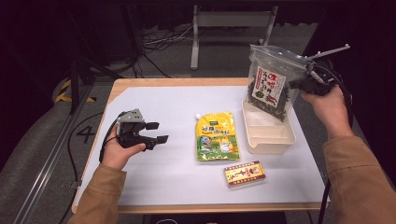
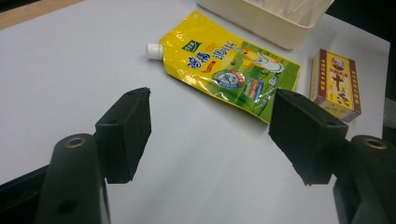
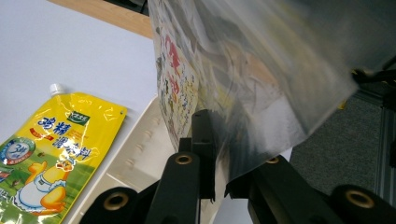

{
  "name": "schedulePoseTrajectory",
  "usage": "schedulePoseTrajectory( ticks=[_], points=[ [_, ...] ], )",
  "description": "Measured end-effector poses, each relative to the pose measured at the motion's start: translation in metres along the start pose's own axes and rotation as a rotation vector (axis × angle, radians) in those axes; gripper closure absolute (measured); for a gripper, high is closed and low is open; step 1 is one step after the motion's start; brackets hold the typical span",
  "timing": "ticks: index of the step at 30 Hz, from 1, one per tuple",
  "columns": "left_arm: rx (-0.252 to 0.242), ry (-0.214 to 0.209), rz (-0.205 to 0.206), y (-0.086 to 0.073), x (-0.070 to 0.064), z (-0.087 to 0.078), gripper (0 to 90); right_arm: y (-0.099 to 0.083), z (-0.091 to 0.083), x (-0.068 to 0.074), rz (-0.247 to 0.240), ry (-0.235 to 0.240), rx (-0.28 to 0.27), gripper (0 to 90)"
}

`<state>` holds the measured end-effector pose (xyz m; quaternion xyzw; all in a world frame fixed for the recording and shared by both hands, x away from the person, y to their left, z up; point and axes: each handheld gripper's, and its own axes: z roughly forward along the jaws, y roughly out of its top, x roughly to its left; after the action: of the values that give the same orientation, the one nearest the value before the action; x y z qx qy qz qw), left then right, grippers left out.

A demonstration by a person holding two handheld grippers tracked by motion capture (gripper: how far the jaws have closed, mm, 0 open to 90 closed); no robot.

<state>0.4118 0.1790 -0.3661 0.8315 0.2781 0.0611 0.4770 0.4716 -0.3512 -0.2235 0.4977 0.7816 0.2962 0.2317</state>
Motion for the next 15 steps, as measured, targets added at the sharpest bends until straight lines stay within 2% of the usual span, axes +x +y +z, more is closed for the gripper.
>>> schedulePoseTrajectory(
  ticks=[10, 12, 15],
  points=[
    [0.025, 0.003, -0.002, 0.0, -0.002, 0.006, 29.6, -0.009, 0.01, -0.003, -0.004, 0.018, 0.013, 81.2],
    [0.027, 0.0, 0.0, 0.0, -0.002, 0.007, 29.6, -0.011, 0.009, -0.004, 0.011, 0.027, 0.017, 78.9],
    [0.029, 0.0, -0.002, 0.001, -0.002, 0.009, 29.6, -0.013, 0.007, -0.007, 0.047, 0.045, -0.004, 70.0]
  ],
)
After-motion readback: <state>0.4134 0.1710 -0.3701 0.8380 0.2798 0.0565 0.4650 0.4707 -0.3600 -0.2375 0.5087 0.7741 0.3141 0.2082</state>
